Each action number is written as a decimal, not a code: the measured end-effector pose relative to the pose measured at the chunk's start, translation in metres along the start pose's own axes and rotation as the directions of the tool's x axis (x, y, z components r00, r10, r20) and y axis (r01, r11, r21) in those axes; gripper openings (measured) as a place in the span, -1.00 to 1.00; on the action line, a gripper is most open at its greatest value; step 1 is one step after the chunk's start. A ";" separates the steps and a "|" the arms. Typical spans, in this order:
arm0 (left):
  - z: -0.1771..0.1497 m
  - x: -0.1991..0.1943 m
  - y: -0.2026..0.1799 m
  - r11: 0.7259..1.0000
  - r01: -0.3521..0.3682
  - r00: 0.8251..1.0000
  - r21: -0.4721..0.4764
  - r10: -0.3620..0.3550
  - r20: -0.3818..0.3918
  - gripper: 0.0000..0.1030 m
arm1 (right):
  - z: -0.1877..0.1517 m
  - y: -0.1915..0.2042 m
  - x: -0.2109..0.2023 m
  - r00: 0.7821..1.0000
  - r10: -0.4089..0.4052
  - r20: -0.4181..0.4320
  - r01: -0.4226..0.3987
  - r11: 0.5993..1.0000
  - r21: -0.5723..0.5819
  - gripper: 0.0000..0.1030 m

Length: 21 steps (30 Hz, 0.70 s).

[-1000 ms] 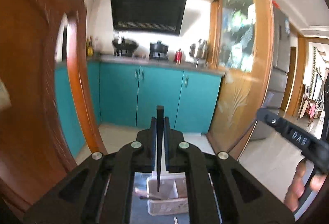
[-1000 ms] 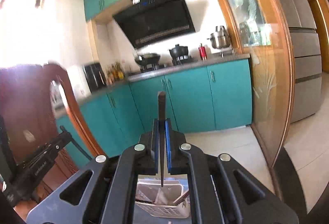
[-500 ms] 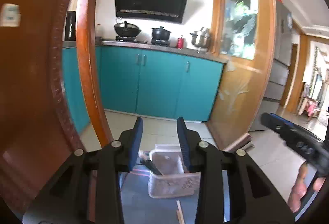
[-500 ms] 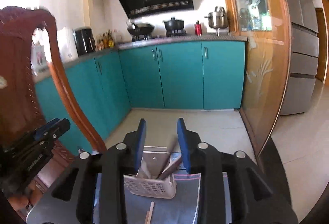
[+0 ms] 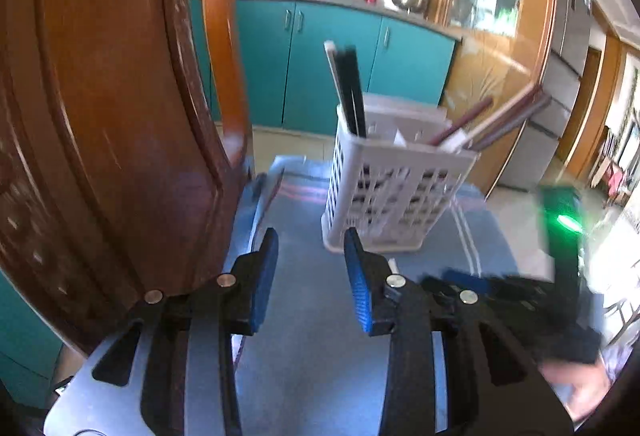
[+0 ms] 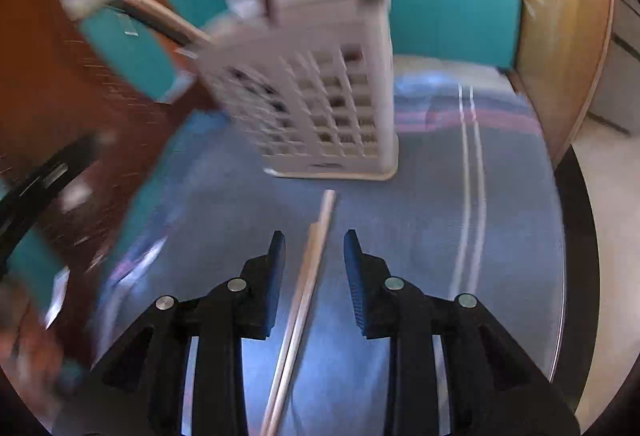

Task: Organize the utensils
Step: 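Move both grippers back and grasp a cream chopstick with the right gripper, then grasp the other cream chopstick with the left gripper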

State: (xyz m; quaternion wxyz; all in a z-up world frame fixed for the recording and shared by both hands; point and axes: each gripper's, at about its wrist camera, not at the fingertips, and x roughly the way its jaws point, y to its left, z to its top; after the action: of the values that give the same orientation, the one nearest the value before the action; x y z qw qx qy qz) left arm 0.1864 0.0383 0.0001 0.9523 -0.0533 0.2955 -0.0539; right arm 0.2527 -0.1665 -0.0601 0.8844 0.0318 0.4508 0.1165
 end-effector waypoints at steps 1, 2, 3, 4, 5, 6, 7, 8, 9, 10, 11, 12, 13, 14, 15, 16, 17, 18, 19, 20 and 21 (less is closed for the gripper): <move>-0.002 0.004 -0.002 1.000 0.000 1.000 0.013 0.000 -0.013 -0.32 | 0.004 0.002 0.010 1.000 -0.010 -0.013 0.010 1.000 0.005 -0.41; -0.003 0.007 -0.004 1.000 0.008 1.000 0.021 -0.008 -0.026 -0.32 | 0.007 0.004 0.018 1.000 -0.011 -0.026 0.012 1.000 0.013 -0.41; -0.005 0.010 -0.004 1.000 0.018 0.999 0.025 -0.017 -0.041 -0.32 | 0.010 0.006 0.029 0.999 -0.023 -0.033 0.023 1.000 0.019 -0.41; -0.006 0.011 -0.005 0.999 0.021 0.999 0.024 -0.020 -0.049 -0.32 | 0.012 0.008 0.034 0.999 -0.041 -0.035 0.042 0.999 0.022 -0.41; -0.008 0.013 -0.004 1.000 0.024 0.998 0.020 -0.022 -0.060 -0.32 | 0.013 0.008 0.041 0.997 -0.061 -0.039 0.062 0.998 0.025 -0.41; -0.009 0.014 -0.003 1.000 0.025 0.997 0.017 -0.024 -0.067 -0.32 | 0.013 0.009 0.047 0.996 -0.074 -0.048 0.076 0.997 0.024 -0.41; -0.009 0.016 -0.002 1.000 0.028 0.997 0.010 -0.027 -0.074 -0.32 | 0.013 0.010 0.056 0.993 -0.090 -0.071 0.092 0.996 0.016 -0.56; -0.010 0.017 -0.001 0.999 0.033 0.996 0.003 -0.033 -0.079 -0.32 | 0.012 0.011 0.058 0.991 -0.113 -0.067 0.114 0.994 0.003 -0.74; -0.009 0.019 -0.001 0.999 0.038 0.996 -0.001 -0.037 -0.083 -0.29 | 0.011 0.012 0.058 0.988 -0.136 -0.068 0.134 0.991 -0.025 -0.82; -0.010 0.021 -0.001 0.999 0.049 0.994 -0.005 -0.049 -0.095 -0.23 | 0.010 0.011 0.057 0.988 -0.131 -0.076 0.130 0.991 -0.027 -0.83; -0.010 0.024 -0.002 0.998 0.059 0.993 -0.007 -0.059 -0.105 -0.22 | 0.009 0.007 0.054 0.988 -0.126 -0.094 0.125 0.992 -0.016 -0.84; -0.011 0.027 -0.003 0.997 0.076 0.990 -0.006 -0.076 -0.121 -0.21 | 0.008 0.004 0.051 0.987 -0.119 -0.108 0.119 0.993 -0.007 -0.85; -0.013 0.033 -0.006 0.995 0.100 0.984 -0.002 -0.099 -0.148 -0.17 | 0.006 -0.005 0.046 0.986 -0.109 -0.126 0.111 0.994 0.011 -0.87; -0.016 0.039 -0.012 0.992 0.123 0.977 0.008 -0.119 -0.178 -0.16 | 0.005 -0.012 0.042 0.985 -0.111 -0.134 0.115 0.993 0.023 -0.87; -0.020 0.046 -0.018 0.990 0.141 0.969 0.020 -0.133 -0.209 -0.16 | 0.004 -0.019 0.039 0.984 -0.109 -0.141 0.115 0.993 0.035 -0.87; -0.025 0.056 -0.026 0.988 0.151 0.958 0.037 -0.138 -0.250 -0.15 | 0.002 -0.030 0.035 0.983 -0.099 -0.156 0.110 0.992 0.067 -0.87; -0.029 0.065 -0.033 0.986 0.159 0.948 0.052 -0.137 -0.288 -0.16 | 0.000 -0.040 0.032 0.982 -0.089 -0.168 0.106 0.990 0.094 -0.87; -0.034 0.078 -0.044 0.982 0.175 0.930 0.074 -0.140 -0.340 -0.15 | -0.001 -0.047 0.031 0.981 -0.085 -0.176 0.106 0.988 0.112 -0.87; -0.039 0.085 -0.052 0.979 0.186 0.919 0.088 -0.141 -0.369 -0.15 | -0.002 -0.057 0.028 0.980 -0.081 -0.184 0.106 0.985 0.134 -0.87; -0.044 0.095 -0.062 0.975 0.194 0.903 0.107 -0.135 -0.409 -0.15 | -0.003 -0.064 0.025 0.978 -0.080 -0.191 0.108 0.983 0.146 -0.86; -0.048 0.101 -0.068 0.973 0.194 0.893 0.121 -0.125 -0.433 -0.15 | -0.003 -0.067 0.024 0.977 -0.079 -0.198 0.109 0.983 0.147 -0.86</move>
State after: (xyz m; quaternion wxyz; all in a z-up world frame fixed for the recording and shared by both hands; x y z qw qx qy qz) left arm 0.2377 -0.0459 -0.0862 0.8593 0.0124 0.4837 -0.1659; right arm 0.2755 -0.2262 -0.0918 0.8362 0.0686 0.5425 0.0410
